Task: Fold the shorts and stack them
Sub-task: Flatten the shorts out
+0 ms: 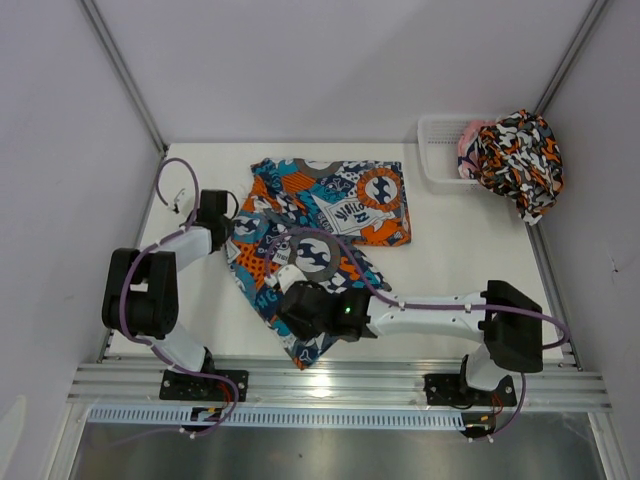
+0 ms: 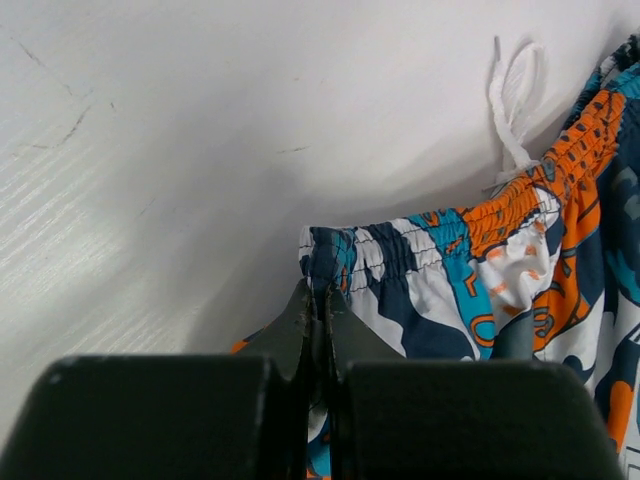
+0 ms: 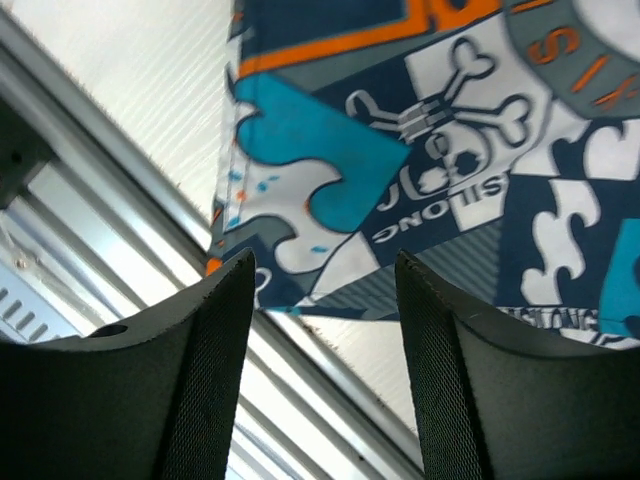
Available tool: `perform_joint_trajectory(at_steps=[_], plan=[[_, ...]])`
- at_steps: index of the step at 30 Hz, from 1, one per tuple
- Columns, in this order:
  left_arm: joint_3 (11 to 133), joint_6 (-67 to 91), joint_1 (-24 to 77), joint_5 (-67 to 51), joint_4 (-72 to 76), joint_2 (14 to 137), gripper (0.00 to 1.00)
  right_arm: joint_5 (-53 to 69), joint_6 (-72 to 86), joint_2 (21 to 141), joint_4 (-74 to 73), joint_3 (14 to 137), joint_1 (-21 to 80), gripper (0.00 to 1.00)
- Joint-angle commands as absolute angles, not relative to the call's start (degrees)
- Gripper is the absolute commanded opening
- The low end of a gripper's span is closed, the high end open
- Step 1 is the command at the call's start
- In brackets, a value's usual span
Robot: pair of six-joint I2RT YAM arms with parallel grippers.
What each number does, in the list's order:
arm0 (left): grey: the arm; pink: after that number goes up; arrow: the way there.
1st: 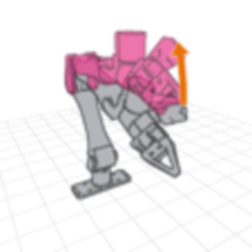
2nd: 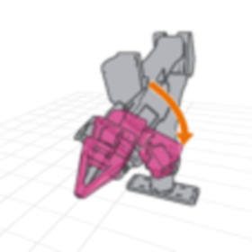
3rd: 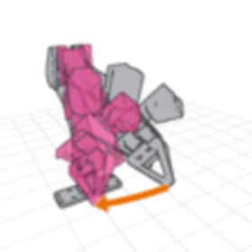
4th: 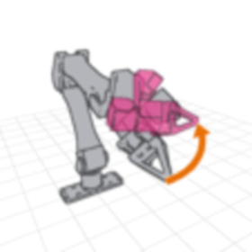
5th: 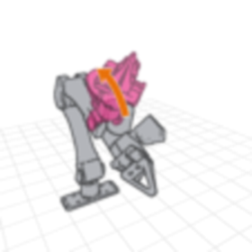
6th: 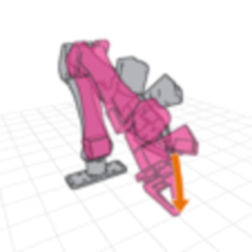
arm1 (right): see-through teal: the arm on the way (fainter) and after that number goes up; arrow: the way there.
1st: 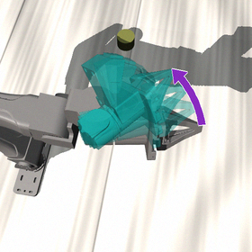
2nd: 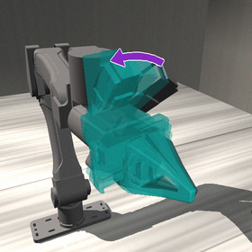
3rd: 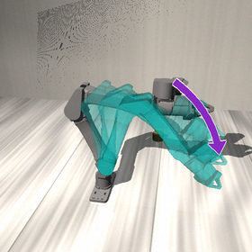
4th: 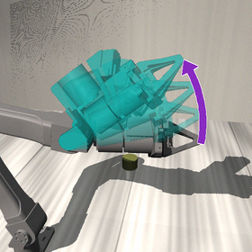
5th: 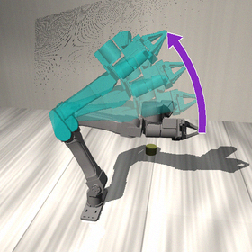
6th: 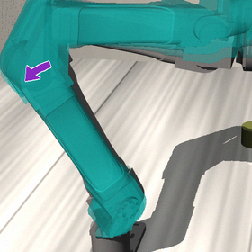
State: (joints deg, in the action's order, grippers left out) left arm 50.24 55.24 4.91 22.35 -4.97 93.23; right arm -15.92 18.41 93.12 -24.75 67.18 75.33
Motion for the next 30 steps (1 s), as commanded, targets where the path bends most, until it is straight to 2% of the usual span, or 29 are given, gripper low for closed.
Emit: perform_joint_trajectory(at_steps=[1, 8, 11, 12, 14, 18, 19, 20, 23, 26, 30], plan=[[54.2, 53.1, 5.0, 23.6, -6.4, 91.8, 0.0, -21.0, 20.0, 94.7, -25.0, 66.8, 79.7, 0.62], [55.4, 49.0, 4.7, 22.0, -6.0, 92.5, 0.0, -22.5, 19.7, 99.5, -24.4, 67.3, 84.2, 0.65], [54.9, 47.6, 4.1, 20.3, -4.9, 92.5, 0.06, -21.9, 20.0, 100.4, -23.6, 67.5, 85.0, 0.67], [54.8, 47.3, 3.9, 19.7, -4.6, 92.5, 0.12, -21.7, 20.4, 100.5, -23.3, 67.5, 85.2, 0.68], [54.6, 46.8, 3.3, 18.1, -4.0, 92.5, 0.18, -21.6, 20.5, 101.2, -22.4, 67.9, 85.8, 0.68], [53.6, 46.5, 2.5, 16.4, -2.5, 92.6, 0.37, -22.1, 21.1, 103.6, -23.0, 69.7, 87.4, 0.69], [53.3, 46.6, 2.4, 16.3, -2.2, 92.6, 0.45, -22.1, 21.1, 104.6, -23.1, 70.3, 87.5, 0.68], [53.3, 46.6, 2.1, 15.9, -2.0, 92.5, 0.65, -21.7, 21.3, 104.9, -23.0, 70.4, 87.7, 0.69], [52.6, 46.7, 1.5, 15.7, -2.2, 92.4, 0.99, -20.5, 21.6, 105.6, -22.2, 70.6, 88.2, 0.69], [52.3, 46.1, 0.7, 14.7, -1.7, 92.5, 0.99, -20.1, 22.3, 106.3, -21.4, 70.6, 88.2, 0.68], [52.7, 45.9, 0.4, 13.1, -1.4, 93.9, 0.99, -21.4, 22.6, 108.2, -22.7, 71.5, 88.2, 0.6]])
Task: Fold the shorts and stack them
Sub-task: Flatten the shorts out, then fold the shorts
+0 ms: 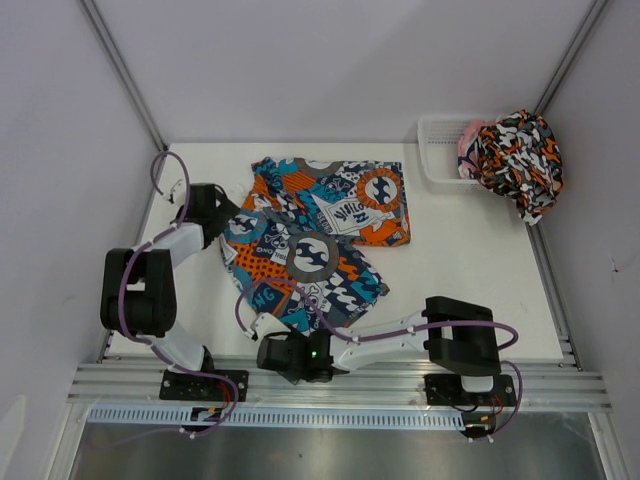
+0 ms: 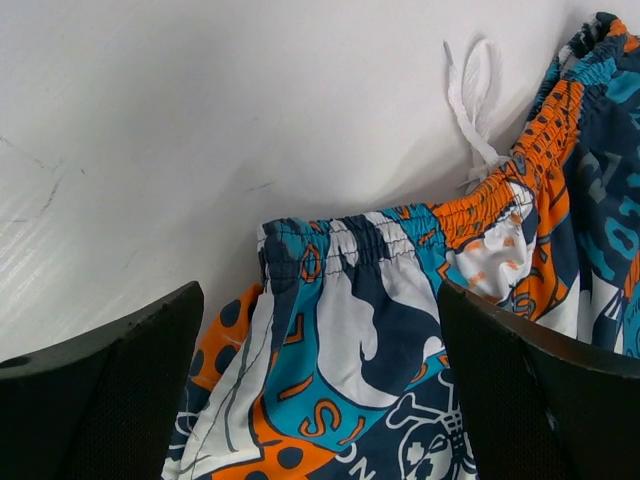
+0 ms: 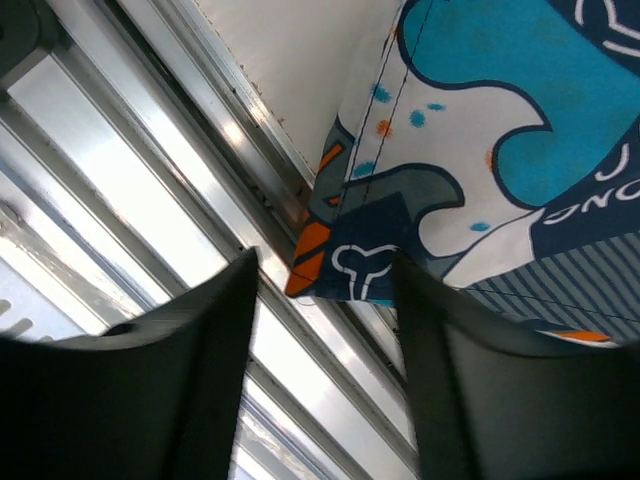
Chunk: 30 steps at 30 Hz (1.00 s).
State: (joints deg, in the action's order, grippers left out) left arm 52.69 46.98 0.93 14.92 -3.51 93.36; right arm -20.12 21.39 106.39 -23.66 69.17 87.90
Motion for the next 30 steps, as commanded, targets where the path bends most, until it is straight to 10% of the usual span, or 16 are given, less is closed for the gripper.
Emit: perform_joint_trajectory(at_steps=[1, 14, 30], plan=[[52.8, 45.6, 0.3, 12.9, -1.4, 94.2, 0.99, -21.4, 22.8, 108.5, -22.7, 71.6, 88.3, 0.53], [56.9, 44.3, 0.2, 9.9, -3.4, 100.3, 0.99, -21.6, 22.4, 108.8, -22.9, 71.5, 88.2, 0.0], [54.6, 46.8, -3.1, 8.6, -0.7, 100.8, 0.65, -23.1, 22.8, 102.0, -24.4, 69.5, 88.6, 0.0]])
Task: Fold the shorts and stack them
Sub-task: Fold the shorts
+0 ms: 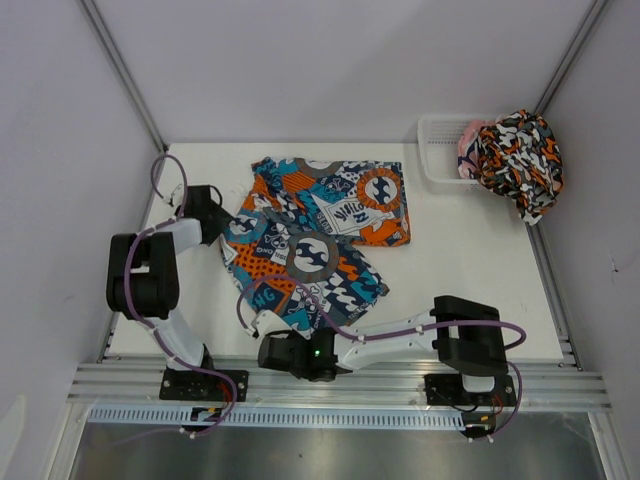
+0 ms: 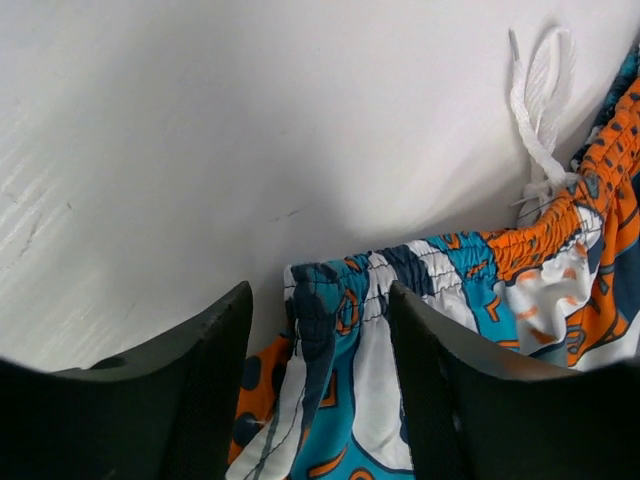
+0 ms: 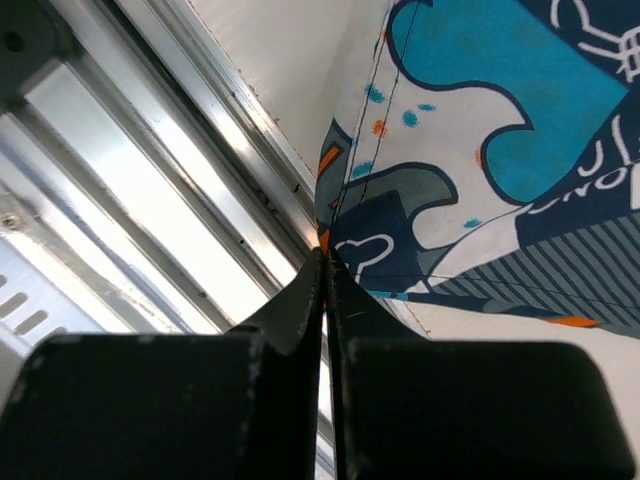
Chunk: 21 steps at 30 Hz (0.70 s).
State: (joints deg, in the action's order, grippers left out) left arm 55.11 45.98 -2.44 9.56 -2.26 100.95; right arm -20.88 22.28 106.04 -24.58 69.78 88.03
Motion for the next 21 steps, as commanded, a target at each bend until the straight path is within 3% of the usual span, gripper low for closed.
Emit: perform_joint_trajectory(at_steps=[1, 7, 9, 11, 12, 14, 21], plan=[[54.0, 46.8, -3.2, 8.2, -0.3, 100.5, 0.57, -23.1, 22.9, 101.9, -24.4, 69.4, 88.6, 0.0], [55.9, 45.8, -3.2, 5.1, 0.9, 102.8, 0.55, -22.6, 23.0, 102.0, -23.6, 69.2, 88.6, 0.0], [56.6, 45.6, -3.3, 5.2, 0.4, 103.4, 0.44, -22.2, 23.0, 101.9, -23.6, 69.2, 88.6, 0.0], [57.2, 45.5, -3.2, 5.4, 0.4, 103.5, 0.39, -21.9, 22.9, 101.6, -23.5, 69.2, 88.6, 0.0], [57.5, 45.4, -3.2, 5.4, 0.4, 103.7, 0.22, -21.6, 22.7, 101.4, -23.5, 69.2, 88.6, 0.0], [58.4, 45.2, -3.3, 4.8, -1.8, 103.8, 0.0, -20.5, 22.3, 100.3, -23.5, 69.0, 88.7, 0.0], [61.9, 42.6, -3.4, 13.8, -13.4, 97.8, 0.0, -16.2, 20.6, 97.6, -24.7, 68.7, 90.4, 0.0]])
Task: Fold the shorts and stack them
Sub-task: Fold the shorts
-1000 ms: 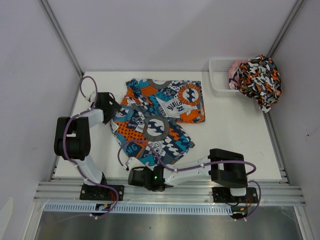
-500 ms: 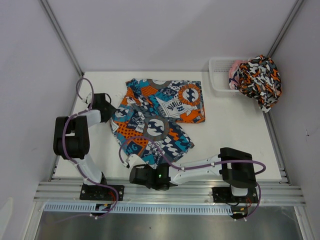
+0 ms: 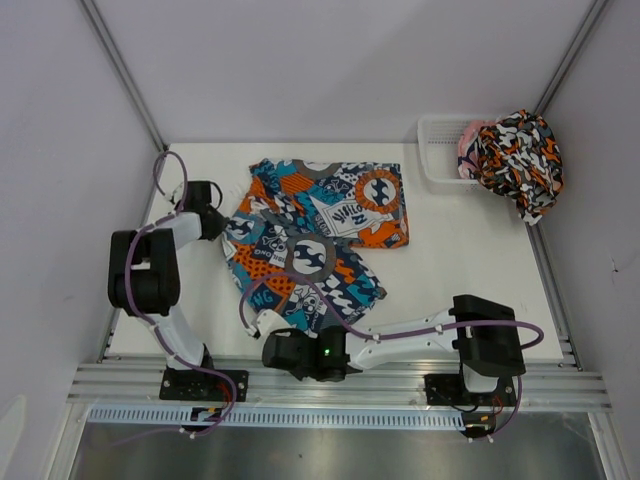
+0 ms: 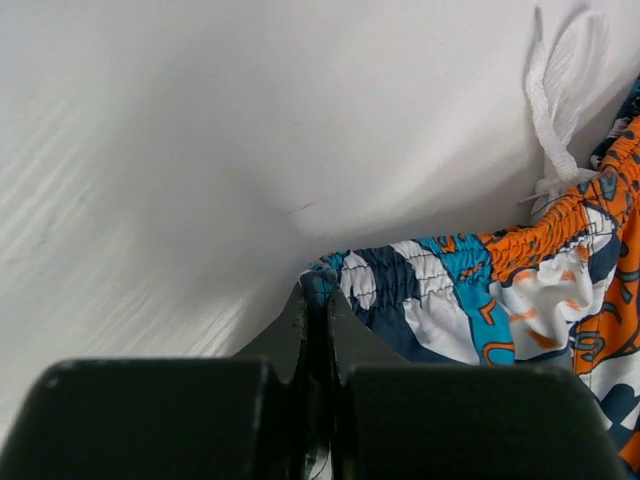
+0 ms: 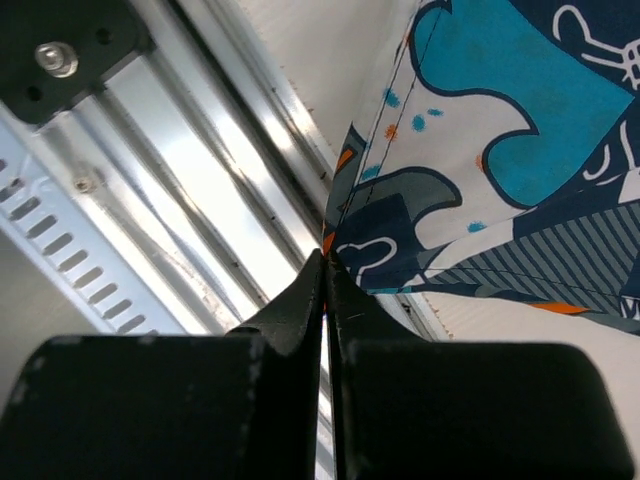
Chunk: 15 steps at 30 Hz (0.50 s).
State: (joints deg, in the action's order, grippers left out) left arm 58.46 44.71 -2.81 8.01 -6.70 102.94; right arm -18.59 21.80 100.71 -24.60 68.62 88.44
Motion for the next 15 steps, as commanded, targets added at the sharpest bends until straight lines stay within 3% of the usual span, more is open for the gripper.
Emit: perform_joint_trajectory(at_steps=[1, 8, 15], plan=[[62.5, 42.5, -3.4, 14.8, -15.0, 97.1, 0.0, -15.9, 20.4, 97.4, -25.0, 69.0, 91.0, 0.0], [62.6, 47.8, -4.0, 17.6, -26.1, 92.2, 0.0, -15.3, 18.5, 95.5, -29.8, 74.3, 94.2, 0.0], [63.2, 51.2, -5.7, 17.6, -33.9, 84.8, 0.0, -18.6, 16.7, 82.7, -38.4, 75.9, 88.7, 0.0]])
